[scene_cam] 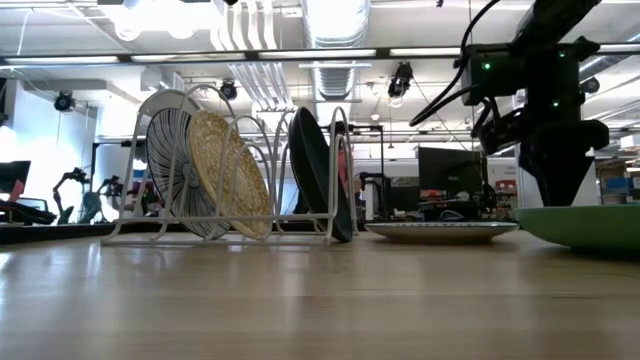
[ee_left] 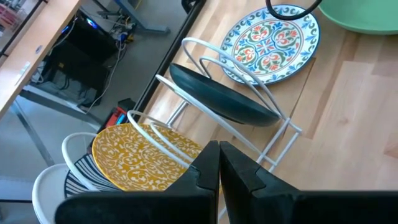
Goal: Sort dishes
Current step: Put the green plate in the dish rack
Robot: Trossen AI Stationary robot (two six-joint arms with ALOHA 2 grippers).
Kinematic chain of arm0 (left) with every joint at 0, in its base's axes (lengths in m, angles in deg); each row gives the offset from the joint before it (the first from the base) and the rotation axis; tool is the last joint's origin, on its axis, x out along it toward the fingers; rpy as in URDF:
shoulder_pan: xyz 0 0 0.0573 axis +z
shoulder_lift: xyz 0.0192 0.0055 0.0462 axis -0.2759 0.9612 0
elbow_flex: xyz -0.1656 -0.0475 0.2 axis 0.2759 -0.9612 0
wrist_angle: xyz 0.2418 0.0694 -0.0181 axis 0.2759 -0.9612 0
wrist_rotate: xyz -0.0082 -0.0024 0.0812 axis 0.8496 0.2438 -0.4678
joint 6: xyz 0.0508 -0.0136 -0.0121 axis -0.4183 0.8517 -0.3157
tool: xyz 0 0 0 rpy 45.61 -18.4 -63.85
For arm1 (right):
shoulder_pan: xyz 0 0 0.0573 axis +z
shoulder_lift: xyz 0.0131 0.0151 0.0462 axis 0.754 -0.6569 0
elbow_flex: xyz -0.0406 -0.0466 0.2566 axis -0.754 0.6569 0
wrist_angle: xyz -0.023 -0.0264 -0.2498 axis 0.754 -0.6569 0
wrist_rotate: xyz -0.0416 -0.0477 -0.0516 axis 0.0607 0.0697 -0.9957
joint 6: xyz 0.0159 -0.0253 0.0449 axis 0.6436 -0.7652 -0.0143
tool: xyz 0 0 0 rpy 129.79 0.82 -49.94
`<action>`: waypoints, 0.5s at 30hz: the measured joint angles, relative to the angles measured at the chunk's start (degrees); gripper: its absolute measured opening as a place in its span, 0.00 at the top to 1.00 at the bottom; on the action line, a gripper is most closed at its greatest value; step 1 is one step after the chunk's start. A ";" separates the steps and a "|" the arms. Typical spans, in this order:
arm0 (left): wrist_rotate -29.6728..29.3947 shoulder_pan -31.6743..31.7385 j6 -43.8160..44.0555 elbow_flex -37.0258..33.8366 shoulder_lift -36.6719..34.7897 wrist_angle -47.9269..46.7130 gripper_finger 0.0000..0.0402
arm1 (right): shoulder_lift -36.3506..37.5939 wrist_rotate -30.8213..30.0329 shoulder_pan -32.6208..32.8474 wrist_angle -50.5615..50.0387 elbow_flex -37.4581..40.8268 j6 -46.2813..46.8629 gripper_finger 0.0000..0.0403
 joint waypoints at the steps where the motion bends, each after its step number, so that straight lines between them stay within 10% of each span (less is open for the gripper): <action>1: 0.00 0.00 0.00 0.00 0.00 0.02 1.00 | -0.14 0.05 0.00 0.01 0.00 -0.05 0.62; 15: -0.02 -0.06 -0.04 0.00 0.02 3.33 1.00 | -1.87 1.93 0.04 0.65 -0.04 -0.12 0.98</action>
